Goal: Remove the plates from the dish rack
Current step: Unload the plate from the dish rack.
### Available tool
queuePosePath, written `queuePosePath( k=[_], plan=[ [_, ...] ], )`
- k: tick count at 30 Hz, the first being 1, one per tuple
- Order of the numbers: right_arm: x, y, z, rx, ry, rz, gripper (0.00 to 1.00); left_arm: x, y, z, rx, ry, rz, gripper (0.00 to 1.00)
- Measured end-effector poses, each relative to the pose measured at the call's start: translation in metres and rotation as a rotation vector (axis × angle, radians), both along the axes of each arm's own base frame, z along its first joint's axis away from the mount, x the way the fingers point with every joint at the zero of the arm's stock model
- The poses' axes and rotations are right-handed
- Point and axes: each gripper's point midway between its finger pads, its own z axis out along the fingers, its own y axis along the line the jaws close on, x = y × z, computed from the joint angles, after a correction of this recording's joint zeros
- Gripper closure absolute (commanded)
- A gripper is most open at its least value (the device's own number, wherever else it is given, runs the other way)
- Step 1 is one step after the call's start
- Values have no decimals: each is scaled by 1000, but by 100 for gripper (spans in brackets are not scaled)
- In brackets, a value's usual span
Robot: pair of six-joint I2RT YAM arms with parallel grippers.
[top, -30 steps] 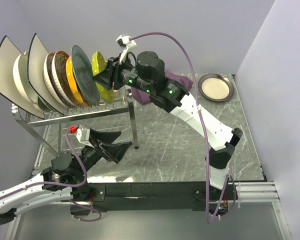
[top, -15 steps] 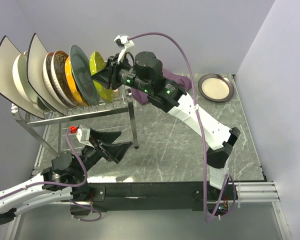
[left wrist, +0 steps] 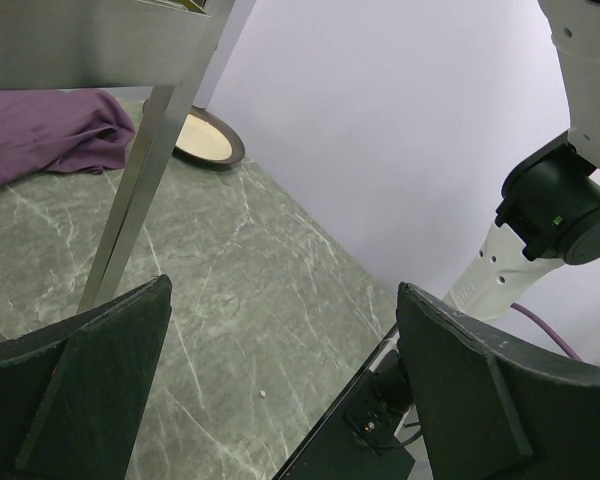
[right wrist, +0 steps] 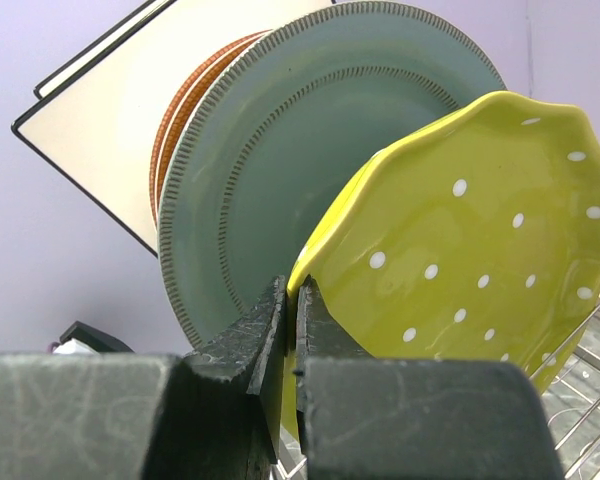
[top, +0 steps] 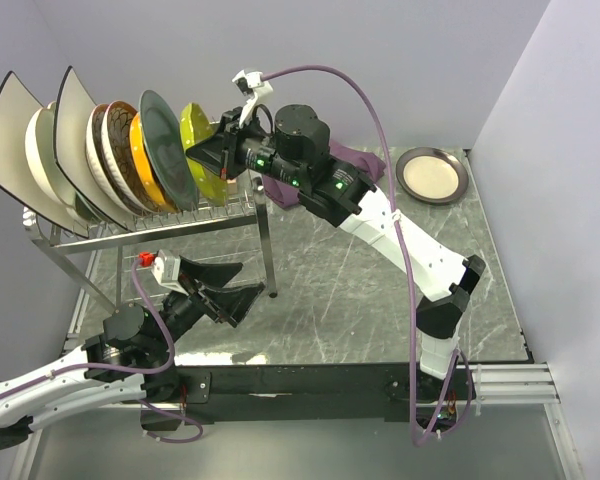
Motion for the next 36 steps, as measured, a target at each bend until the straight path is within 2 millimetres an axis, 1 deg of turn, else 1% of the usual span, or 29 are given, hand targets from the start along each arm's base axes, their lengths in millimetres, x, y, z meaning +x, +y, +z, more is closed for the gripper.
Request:
queuePosePath(
  k=[16,25,36],
  plan=[
    [-1,-1,3,6,-3,10,100,0,0,0,0,0,1,1],
    [0,-5,15,53,28,27,100,0,0,0,1,0,1,1],
    [5,-11,23,101,79,40,100,0,0,0,1,1,1,1]
  ],
)
